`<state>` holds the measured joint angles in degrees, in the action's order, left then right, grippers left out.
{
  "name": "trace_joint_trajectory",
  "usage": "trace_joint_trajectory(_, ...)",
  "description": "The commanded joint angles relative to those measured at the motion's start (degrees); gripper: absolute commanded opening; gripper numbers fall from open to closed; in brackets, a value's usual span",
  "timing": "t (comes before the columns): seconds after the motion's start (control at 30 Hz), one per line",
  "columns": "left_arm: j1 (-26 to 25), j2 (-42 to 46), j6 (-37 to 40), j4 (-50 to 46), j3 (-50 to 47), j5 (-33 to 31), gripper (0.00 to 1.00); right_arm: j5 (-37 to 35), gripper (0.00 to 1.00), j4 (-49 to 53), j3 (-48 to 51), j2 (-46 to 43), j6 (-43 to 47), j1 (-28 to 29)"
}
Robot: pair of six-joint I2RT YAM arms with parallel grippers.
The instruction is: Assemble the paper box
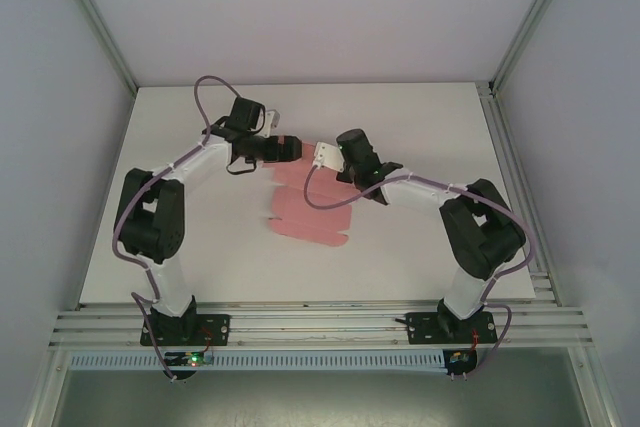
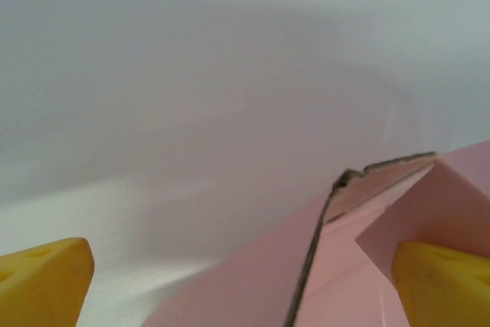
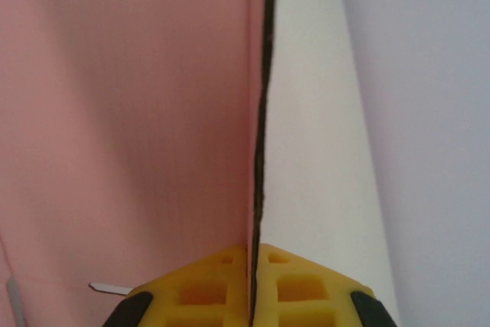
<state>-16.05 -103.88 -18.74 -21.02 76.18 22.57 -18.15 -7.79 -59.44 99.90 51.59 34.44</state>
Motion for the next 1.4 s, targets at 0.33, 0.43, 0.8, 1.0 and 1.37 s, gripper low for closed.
trace_joint_trajectory(0.33, 5.1, 20.2, -4.5, 1.1, -18.5, -13.6, 1.00, -7.7, 0.00, -26.7, 14.1, -6.1, 0.9, 2.0)
trace_joint_trajectory(0.43, 7.9, 18.0, -7.5, 1.5, -19.7, -11.8, 1.00, -5.8, 0.00, -25.0, 14.8, -6.5, -2.2, 2.1)
trace_joint_trajectory(0.8, 9.0, 6.3, -11.8, 19.4, -19.0, 6.6, 1.00, -2.0, 0.00, -22.5, 15.6, -8.8, -7.2, 1.7)
trace_joint_trajectory(1.0, 7.0, 6.0, -8.7, 20.2, -19.4, 13.4, 1.00, -2.1, 0.00, -21.8, 14.9, -8.1, -9.5, 1.2)
trace_joint_trajectory(1.37, 4.4, 1.5, -14.7, 30.6, -19.3, 19.2, 1.00, 0.5, 0.00, -19.6, 15.3, -9.5, -13.7, 1.4)
